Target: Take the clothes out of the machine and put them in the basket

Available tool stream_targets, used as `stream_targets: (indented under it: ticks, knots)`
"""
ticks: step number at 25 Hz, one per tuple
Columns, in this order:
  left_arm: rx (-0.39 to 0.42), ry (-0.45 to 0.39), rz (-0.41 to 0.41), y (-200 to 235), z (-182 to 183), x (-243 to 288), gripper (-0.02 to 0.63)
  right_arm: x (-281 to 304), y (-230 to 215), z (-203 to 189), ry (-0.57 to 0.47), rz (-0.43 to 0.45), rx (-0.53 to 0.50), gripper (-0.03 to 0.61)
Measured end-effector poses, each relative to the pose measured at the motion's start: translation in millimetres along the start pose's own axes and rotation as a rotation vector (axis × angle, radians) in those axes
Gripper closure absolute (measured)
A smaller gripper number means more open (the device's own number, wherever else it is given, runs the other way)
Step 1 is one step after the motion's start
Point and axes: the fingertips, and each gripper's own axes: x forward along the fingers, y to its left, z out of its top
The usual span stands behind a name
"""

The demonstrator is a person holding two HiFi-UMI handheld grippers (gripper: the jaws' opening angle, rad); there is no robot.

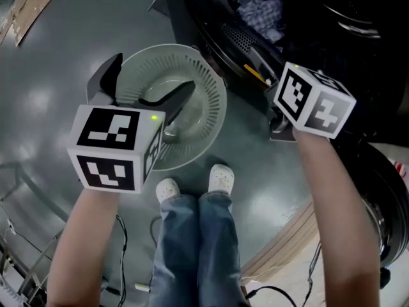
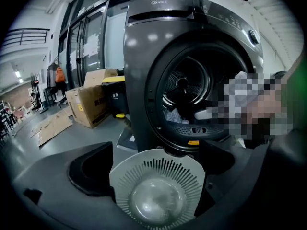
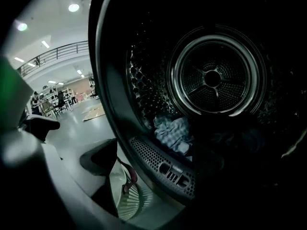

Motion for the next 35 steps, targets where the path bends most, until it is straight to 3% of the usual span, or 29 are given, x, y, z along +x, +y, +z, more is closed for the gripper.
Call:
stream_targets:
  ticks: [8, 14, 18, 22, 26, 35]
  knots:
    - [0.023, 0.002, -0.002, -15.0, 22.5, 48.2, 0.052, 63.5, -21.8, 15.8, 0.031, -0.028, -0.028, 0.103]
    - [0.014, 0.004, 0.020, -9.9, 27.5, 67.8, 0.053, 105.1, -46.5, 22.6, 0.076, -0.080, -0.141, 0.103]
    - [-0.061, 0.052, 0.089, 4.3, 21.6, 75.4, 0.053, 131.1, -55.8, 20.1, 0.169, -0.086, -0.228, 0.103]
    - [-0.084, 0.120, 0.143, 11.2, 22.9, 87.4, 0.054, 152.8, -67.5, 8.6, 0.301, -0.117, -0.220, 0.103]
    - [-0.113, 0.161, 0.166, 11.1, 27.9, 102.3, 0.054, 172.4, -73.0, 5.4, 0.342, -0.127, -0.298, 0.103]
    - [-0.111, 0.159, 0.131, 1.6, 31.6, 128.9, 0.054, 206.6, -68.1, -19.6, 0.521, -0.074, -0.515, 0.155]
